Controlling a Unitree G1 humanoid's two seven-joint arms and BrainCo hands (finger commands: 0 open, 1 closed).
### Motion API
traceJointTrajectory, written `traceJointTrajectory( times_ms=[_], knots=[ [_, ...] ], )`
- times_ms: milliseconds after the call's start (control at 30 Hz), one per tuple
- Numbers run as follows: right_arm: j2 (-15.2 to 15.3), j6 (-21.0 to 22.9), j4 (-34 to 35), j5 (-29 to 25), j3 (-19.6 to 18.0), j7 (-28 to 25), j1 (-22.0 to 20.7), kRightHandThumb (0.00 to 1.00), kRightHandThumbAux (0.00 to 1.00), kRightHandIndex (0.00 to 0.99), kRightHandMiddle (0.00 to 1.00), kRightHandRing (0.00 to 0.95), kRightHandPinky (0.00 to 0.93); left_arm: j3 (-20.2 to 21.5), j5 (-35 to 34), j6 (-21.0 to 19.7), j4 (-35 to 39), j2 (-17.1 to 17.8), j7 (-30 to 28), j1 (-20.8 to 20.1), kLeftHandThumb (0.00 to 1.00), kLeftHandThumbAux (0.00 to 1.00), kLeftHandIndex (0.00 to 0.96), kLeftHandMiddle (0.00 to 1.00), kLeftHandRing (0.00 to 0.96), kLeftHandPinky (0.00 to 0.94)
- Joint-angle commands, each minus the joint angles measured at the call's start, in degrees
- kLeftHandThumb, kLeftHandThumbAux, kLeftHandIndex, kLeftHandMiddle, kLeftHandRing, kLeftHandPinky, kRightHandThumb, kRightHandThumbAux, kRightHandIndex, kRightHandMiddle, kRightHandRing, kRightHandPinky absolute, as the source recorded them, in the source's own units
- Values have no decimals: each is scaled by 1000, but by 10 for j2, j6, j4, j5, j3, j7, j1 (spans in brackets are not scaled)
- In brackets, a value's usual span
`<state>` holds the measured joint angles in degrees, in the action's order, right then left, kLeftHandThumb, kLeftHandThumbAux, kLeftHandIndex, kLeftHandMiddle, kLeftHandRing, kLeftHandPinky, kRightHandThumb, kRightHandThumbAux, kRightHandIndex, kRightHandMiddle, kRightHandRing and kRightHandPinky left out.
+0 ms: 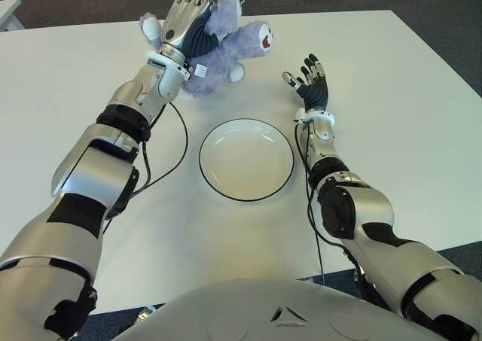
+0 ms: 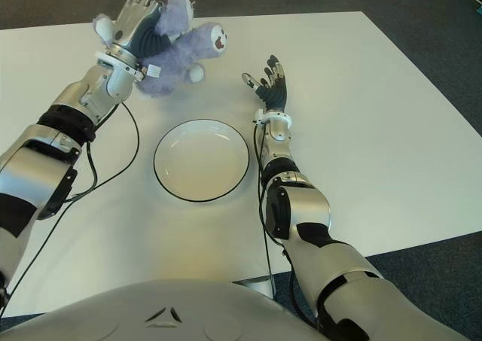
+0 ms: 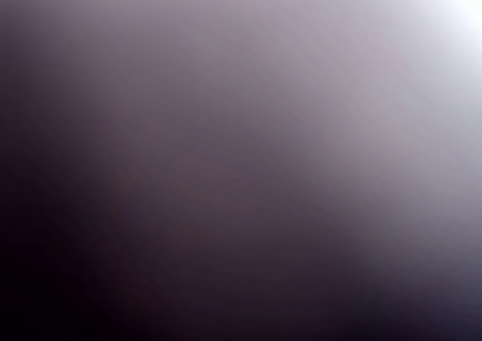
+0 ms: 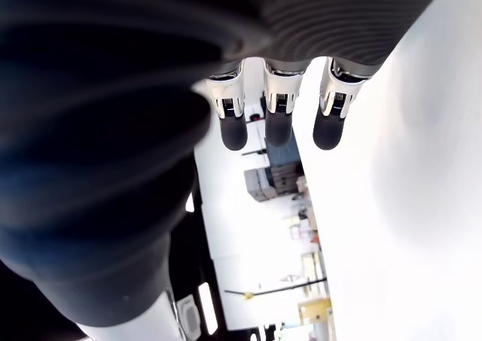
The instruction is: Put the doll into the plate.
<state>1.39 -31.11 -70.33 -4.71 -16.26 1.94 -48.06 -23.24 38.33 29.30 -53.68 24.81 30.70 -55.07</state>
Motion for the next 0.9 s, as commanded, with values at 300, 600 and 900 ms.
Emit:
traceJointTrajectory(
  times_ms=[300,600,900],
  knots=[
    [-11,9,-19,-7,-3,2,24,188,904,79,58,50,92,18,-2,-3,64,16,-34,29,910,643,773,832,832,800],
    [-11,6,-19,-6,-3,2,25,202,901,78,60,51,91,28,8,-9,132,23,-41,53,933,633,786,834,834,789],
    [-12,6,-18,-7,-5,1,25,200,904,85,60,52,90,39,2,-9,197,30,-53,81,937,630,786,838,837,819]
  ],
)
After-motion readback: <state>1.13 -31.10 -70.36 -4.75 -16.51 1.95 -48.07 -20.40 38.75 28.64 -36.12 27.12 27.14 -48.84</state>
